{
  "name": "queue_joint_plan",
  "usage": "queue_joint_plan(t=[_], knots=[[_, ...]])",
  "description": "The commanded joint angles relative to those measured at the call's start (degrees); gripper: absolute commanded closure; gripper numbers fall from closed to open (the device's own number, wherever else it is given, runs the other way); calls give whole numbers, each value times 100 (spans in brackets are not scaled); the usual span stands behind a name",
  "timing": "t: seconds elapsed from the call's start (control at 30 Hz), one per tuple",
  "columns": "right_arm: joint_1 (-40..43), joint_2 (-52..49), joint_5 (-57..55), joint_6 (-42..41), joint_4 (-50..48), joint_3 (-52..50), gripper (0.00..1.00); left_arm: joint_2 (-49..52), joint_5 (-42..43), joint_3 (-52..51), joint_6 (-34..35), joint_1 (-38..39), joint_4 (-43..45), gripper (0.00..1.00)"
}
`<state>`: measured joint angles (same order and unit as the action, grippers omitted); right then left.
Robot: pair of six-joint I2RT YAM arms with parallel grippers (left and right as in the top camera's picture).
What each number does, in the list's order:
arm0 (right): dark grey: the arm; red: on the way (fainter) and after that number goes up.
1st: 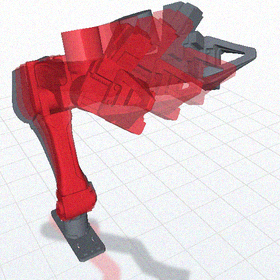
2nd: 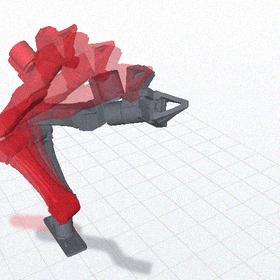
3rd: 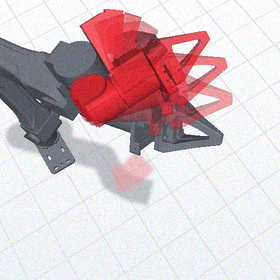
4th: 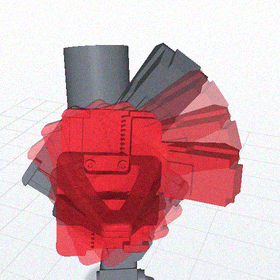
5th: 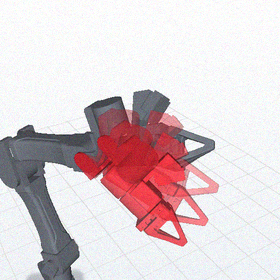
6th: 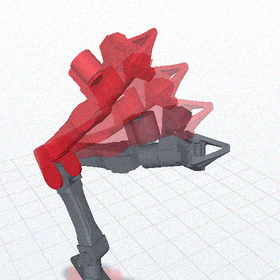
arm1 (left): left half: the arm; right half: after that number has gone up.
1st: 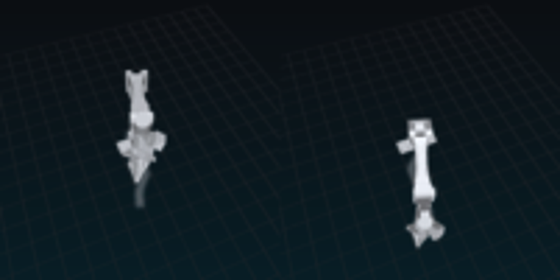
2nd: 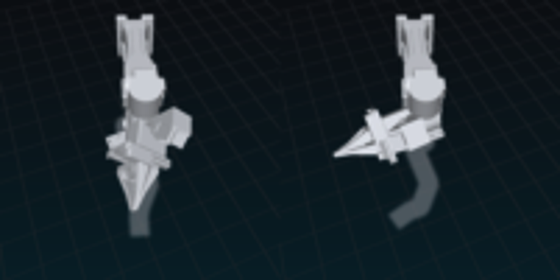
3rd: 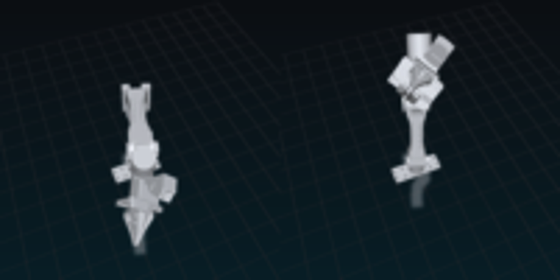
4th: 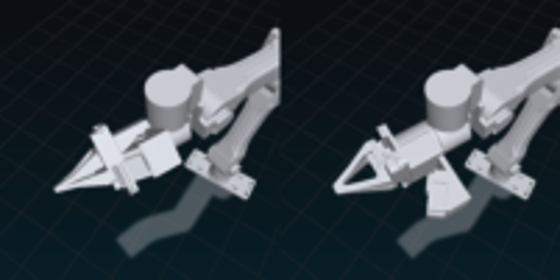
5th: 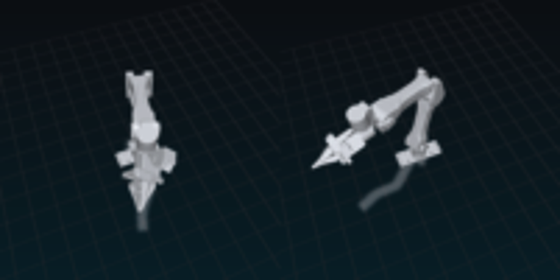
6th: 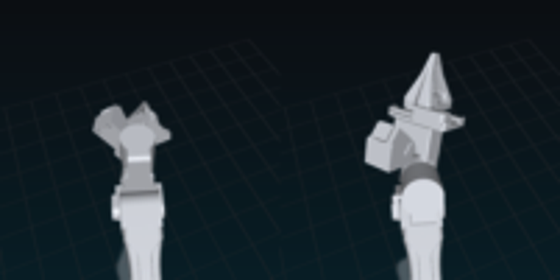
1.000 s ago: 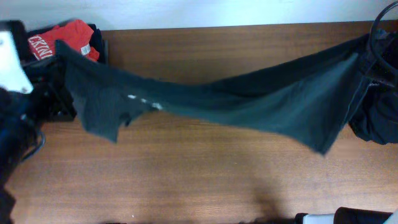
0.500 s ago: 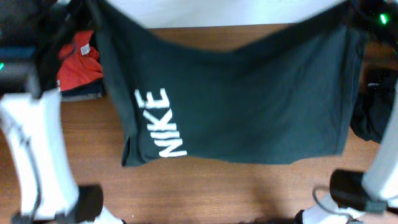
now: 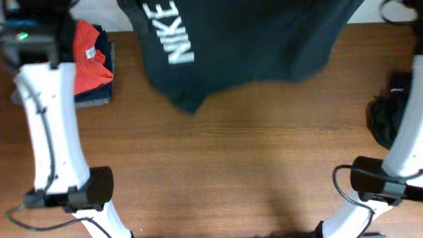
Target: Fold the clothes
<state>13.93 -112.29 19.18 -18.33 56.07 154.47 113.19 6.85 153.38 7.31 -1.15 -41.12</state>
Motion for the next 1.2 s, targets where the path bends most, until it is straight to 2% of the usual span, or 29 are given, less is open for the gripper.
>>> queue_joint_plan(t=[0.0,0.23,0.27,0.33,0.4,0.47,0.5,0.63,0.8,0.87,1.03,1.07,1.17], knots=[[269,450,79,-74,420,474,96,-599,-70,605,-164,-184,-730,99],[280,295,57,334,2409,278,96,-629,-68,492,-177,-238,-3578,99],[271,243,31,389,2682,197,93,-570,-63,380,-177,-238,-3923,99],[254,149,-98,597,3226,-24,88,-428,-59,114,-175,-236,-4489,99],[254,103,-334,610,3650,-286,88,-286,44,-245,-173,-227,-4903,99],[254,98,-446,610,3926,-560,93,-133,369,-667,-129,-227,-5211,99],[254,101,-490,610,4041,-673,96,-70,549,-839,-129,-227,-5302,99],[254,105,-638,612,4127,-903,95,136,1032,-1703,-136,-184,-5510,99],[254,103,-638,737,4124,-1270,82,162,988,-2922,-225,-105,-5399,99],[254,103,-638,809,4124,-1622,80,162,988,-3440,-225,-70,-5224,99],[260,103,-697,938,4100,-2638,84,162,992,-4415,-225,-70,-4924,99],[258,103,-769,940,4085,-2813,83,162,992,-4540,-225,-70,-4911,97],[258,103,-931,938,4061,-3195,76,162,994,-4868,-293,-70,-4937,80]])
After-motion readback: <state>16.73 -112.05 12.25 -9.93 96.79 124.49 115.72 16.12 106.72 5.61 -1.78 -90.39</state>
